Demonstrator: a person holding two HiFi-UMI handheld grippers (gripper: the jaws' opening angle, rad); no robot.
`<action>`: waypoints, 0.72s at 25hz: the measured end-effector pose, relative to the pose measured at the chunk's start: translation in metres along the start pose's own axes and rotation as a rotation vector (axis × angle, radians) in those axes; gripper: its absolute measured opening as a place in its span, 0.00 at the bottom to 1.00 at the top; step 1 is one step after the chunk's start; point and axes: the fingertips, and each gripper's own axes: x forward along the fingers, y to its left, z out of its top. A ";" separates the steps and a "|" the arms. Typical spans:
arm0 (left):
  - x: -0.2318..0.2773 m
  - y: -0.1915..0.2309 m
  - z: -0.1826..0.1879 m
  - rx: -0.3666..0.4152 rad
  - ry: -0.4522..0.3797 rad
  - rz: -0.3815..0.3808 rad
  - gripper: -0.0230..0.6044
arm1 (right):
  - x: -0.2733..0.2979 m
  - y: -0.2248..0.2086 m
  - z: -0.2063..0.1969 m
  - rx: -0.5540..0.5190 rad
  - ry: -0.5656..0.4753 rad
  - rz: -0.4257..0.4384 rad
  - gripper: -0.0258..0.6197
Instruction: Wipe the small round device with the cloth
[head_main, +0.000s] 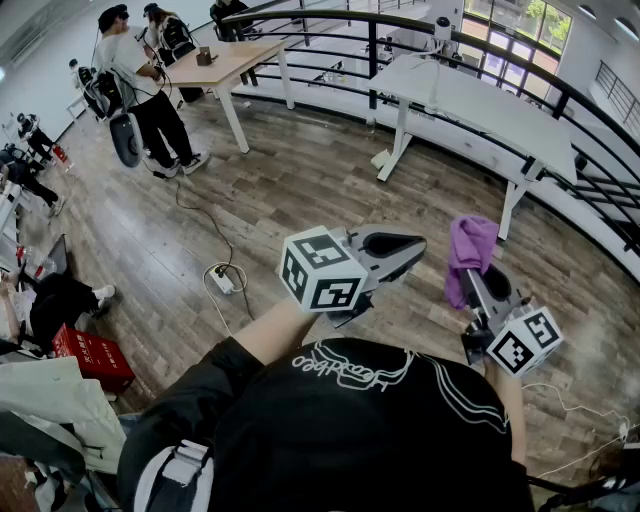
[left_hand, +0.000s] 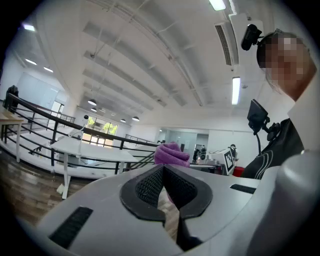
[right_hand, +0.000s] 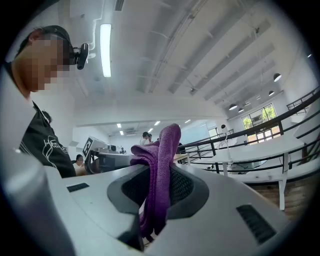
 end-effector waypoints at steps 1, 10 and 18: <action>0.002 0.001 -0.001 -0.001 0.000 0.000 0.05 | -0.001 -0.003 -0.001 0.001 -0.002 -0.003 0.14; 0.013 0.015 -0.009 -0.006 0.027 0.001 0.05 | 0.007 -0.021 -0.008 0.023 -0.014 -0.018 0.14; 0.017 0.078 -0.021 -0.081 0.022 0.034 0.05 | 0.056 -0.055 -0.025 0.069 0.011 -0.007 0.14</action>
